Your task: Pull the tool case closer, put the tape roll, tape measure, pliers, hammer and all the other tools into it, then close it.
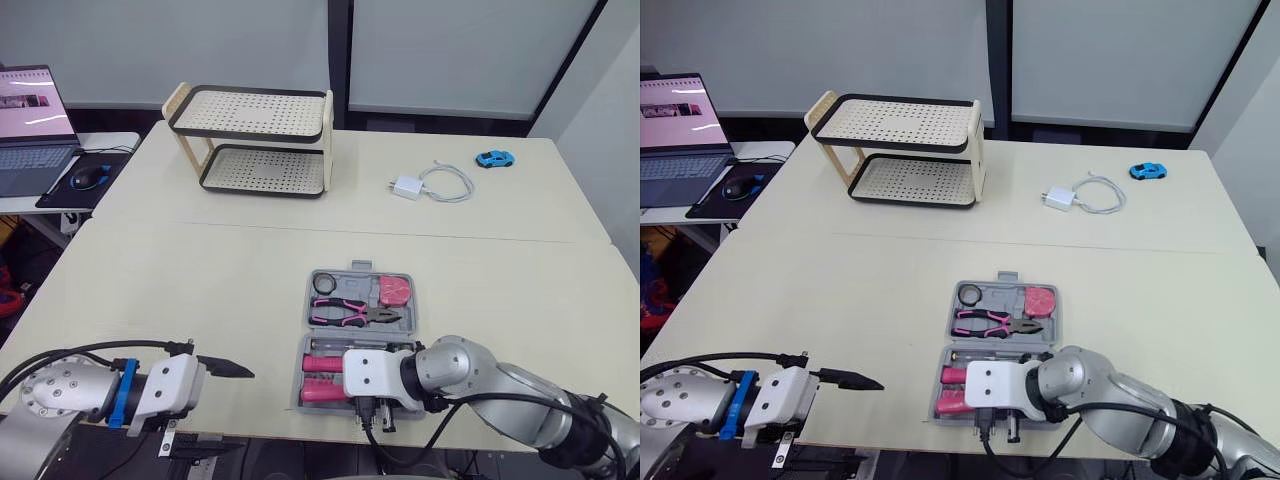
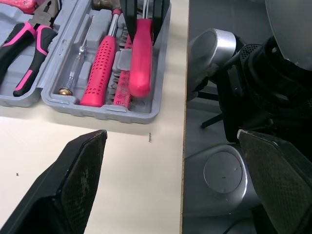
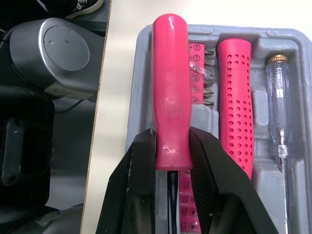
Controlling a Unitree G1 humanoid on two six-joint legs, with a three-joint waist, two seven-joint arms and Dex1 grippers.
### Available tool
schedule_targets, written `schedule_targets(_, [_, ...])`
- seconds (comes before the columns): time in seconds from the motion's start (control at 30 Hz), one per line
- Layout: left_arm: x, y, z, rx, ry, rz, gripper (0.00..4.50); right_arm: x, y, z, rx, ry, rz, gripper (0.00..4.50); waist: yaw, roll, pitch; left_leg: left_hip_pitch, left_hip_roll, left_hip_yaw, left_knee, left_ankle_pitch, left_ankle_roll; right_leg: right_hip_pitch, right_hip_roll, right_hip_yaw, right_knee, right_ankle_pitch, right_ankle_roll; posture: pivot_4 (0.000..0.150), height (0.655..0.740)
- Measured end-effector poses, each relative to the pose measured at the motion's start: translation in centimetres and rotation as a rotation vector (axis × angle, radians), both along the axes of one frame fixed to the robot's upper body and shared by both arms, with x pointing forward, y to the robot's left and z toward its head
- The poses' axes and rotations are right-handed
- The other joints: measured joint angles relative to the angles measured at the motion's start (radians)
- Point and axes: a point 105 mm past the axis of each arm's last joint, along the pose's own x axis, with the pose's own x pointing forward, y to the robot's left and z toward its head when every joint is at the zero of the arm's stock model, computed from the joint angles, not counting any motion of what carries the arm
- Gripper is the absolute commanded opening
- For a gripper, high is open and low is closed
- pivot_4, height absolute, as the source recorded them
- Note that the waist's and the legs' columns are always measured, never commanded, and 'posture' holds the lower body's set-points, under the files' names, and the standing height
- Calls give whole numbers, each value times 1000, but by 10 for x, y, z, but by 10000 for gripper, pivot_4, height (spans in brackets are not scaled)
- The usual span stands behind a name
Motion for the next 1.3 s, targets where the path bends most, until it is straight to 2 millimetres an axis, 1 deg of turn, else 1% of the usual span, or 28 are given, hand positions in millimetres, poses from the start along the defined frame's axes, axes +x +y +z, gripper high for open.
schedule_targets(0.23, [0,-1,-2,-1,7,-1,45000,-1,2,-9,-17,21,-4,6548,0,0,0,0,0,0,0,0,0,0,0,0,0,0,0,1500,7350])
schedule_targets(0.5, [3,-3,-1,-3,1,11,45000,0,4,-10,-15,25,-12,6548,0,0,0,0,0,0,0,0,0,0,0,0,0,0,0,1500,7350])
schedule_targets(0.57, [3,-3,-1,-3,1,12,45000,0,4,-10,-15,27,-11,13922,0,0,0,0,0,0,0,0,0,0,0,0,0,0,0,1500,7350])
schedule_targets(0.7, [3,-3,-1,-3,1,13,45000,0,6,-6,6,38,-10,23078,0,0,0,0,0,0,0,0,0,0,0,0,0,0,0,1500,7350])
schedule_targets(0.87, [3,-4,-2,-6,3,14,45000,1,9,19,88,63,13,23078,0,0,0,0,0,0,0,0,0,0,0,0,0,0,0,1500,7350])
schedule_targets(0.93, [3,-5,-2,-7,4,15,45000,0,9,25,113,74,19,23078,0,0,0,0,0,0,0,0,0,0,0,0,0,0,0,1500,7350])
schedule_targets(1.1, [4,-5,-3,-9,3,21,45000,4,10,25,133,47,34,13848,0,0,0,0,0,0,0,0,0,0,0,0,0,0,0,1500,7350])
schedule_targets(1.2, [4,-5,-3,-9,6,24,45000,5,6,14,98,43,39,7140,0,0,0,0,0,0,0,0,0,0,0,0,0,0,0,1500,7350])
schedule_targets(1.27, [4,-5,-4,-9,11,29,45000,5,3,7,77,43,38,1680,0,0,0,0,0,0,0,0,0,-1,0,0,0,0,0,1500,7350])
schedule_targets(1.3, [4,-6,-3,-9,11,30,45000,5,3,5,71,43,41,100,-1,0,0,0,0,0,0,0,0,-1,0,0,0,0,0,1500,7350])
